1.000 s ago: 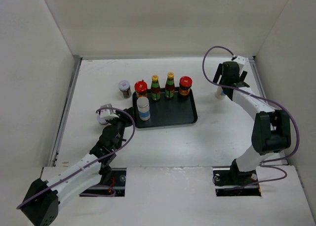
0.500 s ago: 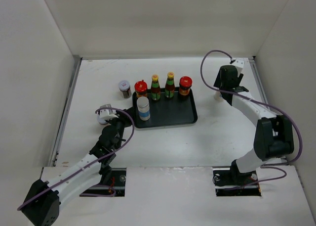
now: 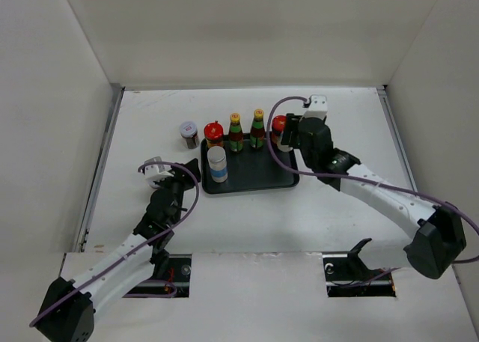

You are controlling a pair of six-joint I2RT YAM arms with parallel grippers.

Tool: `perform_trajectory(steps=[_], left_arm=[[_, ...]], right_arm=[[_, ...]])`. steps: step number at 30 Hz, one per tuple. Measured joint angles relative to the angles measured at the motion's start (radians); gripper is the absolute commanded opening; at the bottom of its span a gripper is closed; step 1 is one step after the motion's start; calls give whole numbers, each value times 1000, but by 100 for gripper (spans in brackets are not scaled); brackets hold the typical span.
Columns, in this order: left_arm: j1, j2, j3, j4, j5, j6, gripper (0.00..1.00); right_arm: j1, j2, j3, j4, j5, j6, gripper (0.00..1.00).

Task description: Organize the condiment bottles

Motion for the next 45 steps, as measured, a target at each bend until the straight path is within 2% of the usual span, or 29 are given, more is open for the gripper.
perform_trajectory(steps=[5,13,17,20,25,28,32,37,45], left_arm=[[4,-17,0,-14,0,1,54],[10,3,6,-51,-7,1,53],[8,41,45,-106,-25,5,52],[8,73,94,-162,-50,11,52],[15,107,181,-258,-98,35,62],[42,124,241,-315,-129,60,69],[76,132,312,-397,-168,86,74],[107,130,384,-588,-227,77,80],[197,164,396,-812,-243,31,82]], right_arm=[[75,79,-45,24,-3,-8,45],[81,151,-99,22,6,-11,47],[82,153,-121,59,14,-6,62],[82,153,-142,97,21,0,78],[82,146,-177,128,19,19,100],[82,95,-211,135,19,27,100],[82,-38,-262,174,21,43,100],[89,-203,-365,291,48,76,100],[121,-265,-457,381,69,113,100]])
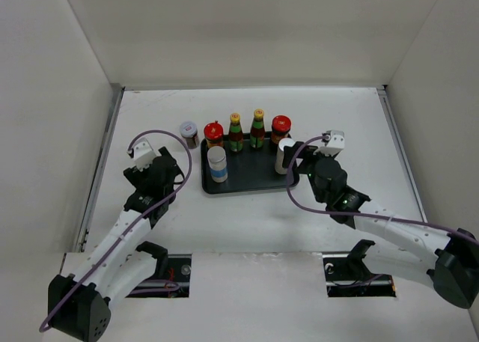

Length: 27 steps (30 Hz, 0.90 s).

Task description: Organize the condiment bottles

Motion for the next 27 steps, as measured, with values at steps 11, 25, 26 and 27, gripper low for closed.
perform_trajectory(steps=[11,25,26,27], left_arm=[[35,139,0,-47,2,-35,76],[73,186,-44,39,28,-51,45],[78,171,-55,46,31,-51,43],[80,148,-65,46,37,-53,42]], right_arm=[[13,-3,-8,44,-29,35,100],[19,1,-8,50,-54,40,100],[19,1,-8,50,-54,40,100],[19,1,-8,50,-54,40,100]])
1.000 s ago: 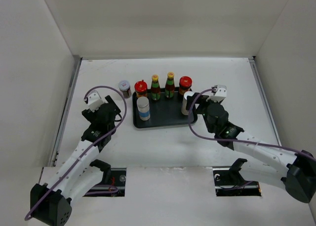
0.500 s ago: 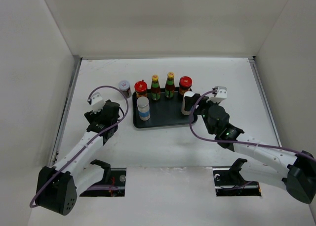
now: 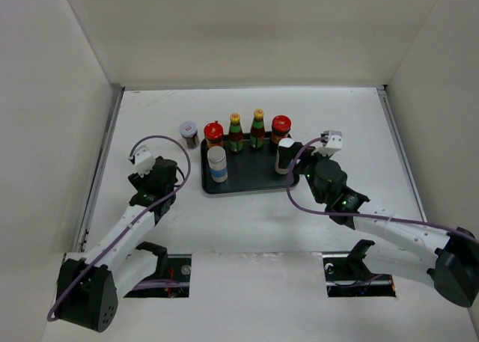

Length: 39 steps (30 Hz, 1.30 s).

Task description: Organize the condiment bottles

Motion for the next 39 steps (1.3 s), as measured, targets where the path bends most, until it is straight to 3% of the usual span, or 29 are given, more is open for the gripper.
perform_trajectory(steps=[7,12,18,22,27,39], left_arm=[[-67,-184,-13,-154,31,5,40],[-226,-271,46,-319,59,-1,40],[-494,-216,139,-359,85,-13,39],[-641,-61,224,-292,98,14,40],[-724,137,311,-135,134,77,40],[-681,537,423,305,187,249,41]], right_arm=[[0,8,-1,1,-5,2,100],[0,14,-1,1,-9,2,100],[-2,14,-2,2,-8,2,100],[-8,13,-13,6,-8,2,100],[-16,-1,-18,6,-7,2,100],[-61,-51,-32,0,24,6,100]])
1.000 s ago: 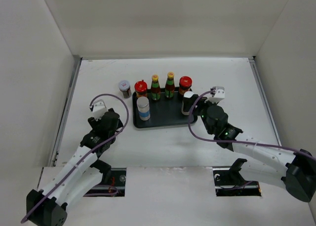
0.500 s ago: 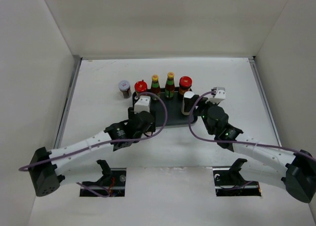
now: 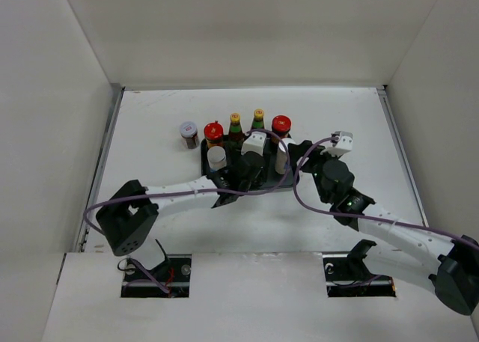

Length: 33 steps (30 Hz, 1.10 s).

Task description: Organize the condiment bottles

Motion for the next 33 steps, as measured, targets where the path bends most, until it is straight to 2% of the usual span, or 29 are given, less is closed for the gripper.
perform_trajectory(steps=[7,13,15,20,24,28,33], left_arm=[[32,153,50,138,14,71,41],[33,216,74,201,25,87,48],[33,219,74,213,28,89,52],[33,230,74,239,35,89,75],[32,229,81,278,32,93,84],[26,202,81,274,21,96,85],[26,41,25,269,-2,97,77]], right_arm=[[0,-2,-3,0,0,0,100],[-5,-2,-16,-1,20,0,100],[-6,-2,-16,-1,24,0,100],[-6,-2,-16,-1,30,0,100],[-6,-2,-16,-1,31,1,100],[-5,-13,-16,-1,30,2,100],[-5,-29,-16,0,30,4,100]])
